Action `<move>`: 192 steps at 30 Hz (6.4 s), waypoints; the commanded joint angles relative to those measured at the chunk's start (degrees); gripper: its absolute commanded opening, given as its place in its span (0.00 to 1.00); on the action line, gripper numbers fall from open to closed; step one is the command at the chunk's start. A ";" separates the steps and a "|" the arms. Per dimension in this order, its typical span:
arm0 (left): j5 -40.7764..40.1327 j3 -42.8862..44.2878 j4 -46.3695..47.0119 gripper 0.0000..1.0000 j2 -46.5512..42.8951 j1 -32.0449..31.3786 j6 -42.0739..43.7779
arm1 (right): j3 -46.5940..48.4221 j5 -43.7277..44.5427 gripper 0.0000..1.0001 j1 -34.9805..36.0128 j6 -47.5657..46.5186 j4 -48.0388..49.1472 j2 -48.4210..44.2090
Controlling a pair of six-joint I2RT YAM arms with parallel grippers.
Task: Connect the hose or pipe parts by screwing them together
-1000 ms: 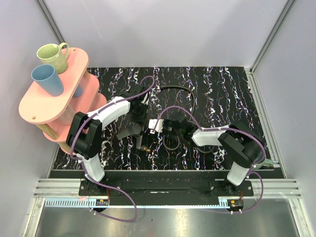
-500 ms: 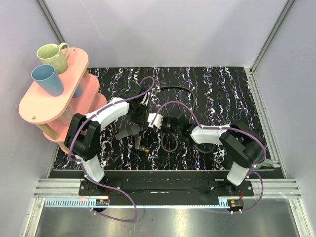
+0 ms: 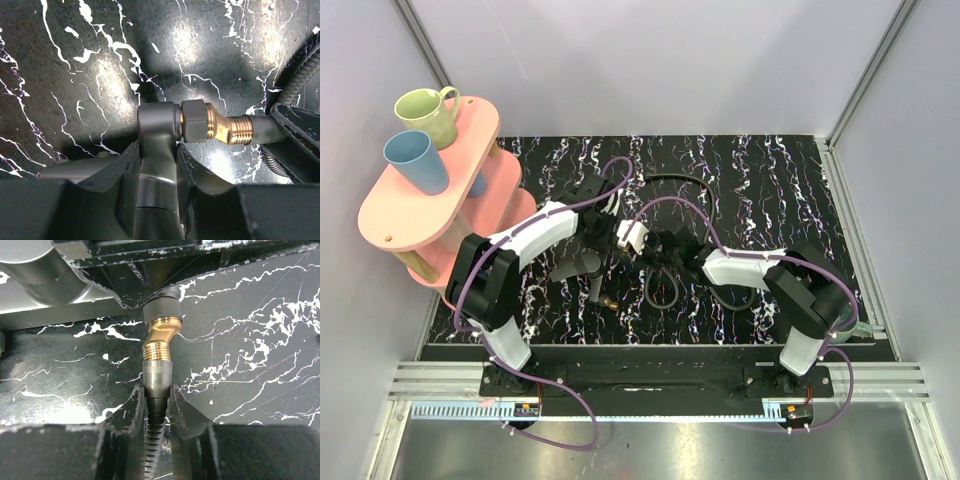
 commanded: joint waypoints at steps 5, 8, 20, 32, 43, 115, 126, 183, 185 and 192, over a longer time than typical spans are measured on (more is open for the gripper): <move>16.17 0.41 7.56 0.00 -5.71 -3.96 3.07 | 2.40 -7.01 0.00 0.61 5.28 12.47 1.60; 14.94 1.11 6.33 0.00 -5.36 -3.96 3.34 | 2.75 -6.40 0.00 0.52 4.49 11.68 1.34; 12.74 4.28 2.55 0.00 -2.37 -4.14 2.64 | 1.96 -1.82 0.00 0.61 1.41 10.45 0.54; 16.52 -2.65 12.73 0.00 -7.63 -4.75 4.74 | 4.51 -10.87 0.00 -2.55 15.12 9.39 0.19; 18.01 -6.26 17.22 0.00 -10.28 -5.10 6.32 | -0.14 -21.15 0.00 -7.64 28.30 20.55 1.77; 8.35 -28.24 52.38 0.00 -24.43 -5.37 -4.14 | -13.07 -14.75 0.00 -13.98 108.20 71.71 17.42; 8.27 -28.42 52.38 0.00 -23.72 -5.37 -2.20 | -12.80 -15.63 0.00 -14.07 114.26 71.71 18.73; 5.45 -18.05 31.65 0.00 -16.61 -0.18 -0.53 | -6.94 -14.66 0.49 -20.57 72.87 30.79 -1.81; 5.71 -17.96 31.20 0.00 -16.61 0.08 -0.35 | -5.51 -13.61 0.49 -20.57 64.91 22.95 -6.21; 8.87 -14.45 26.73 0.00 -14.85 1.13 -0.18 | -8.92 -20.18 0.57 -17.68 24.88 17.93 -17.20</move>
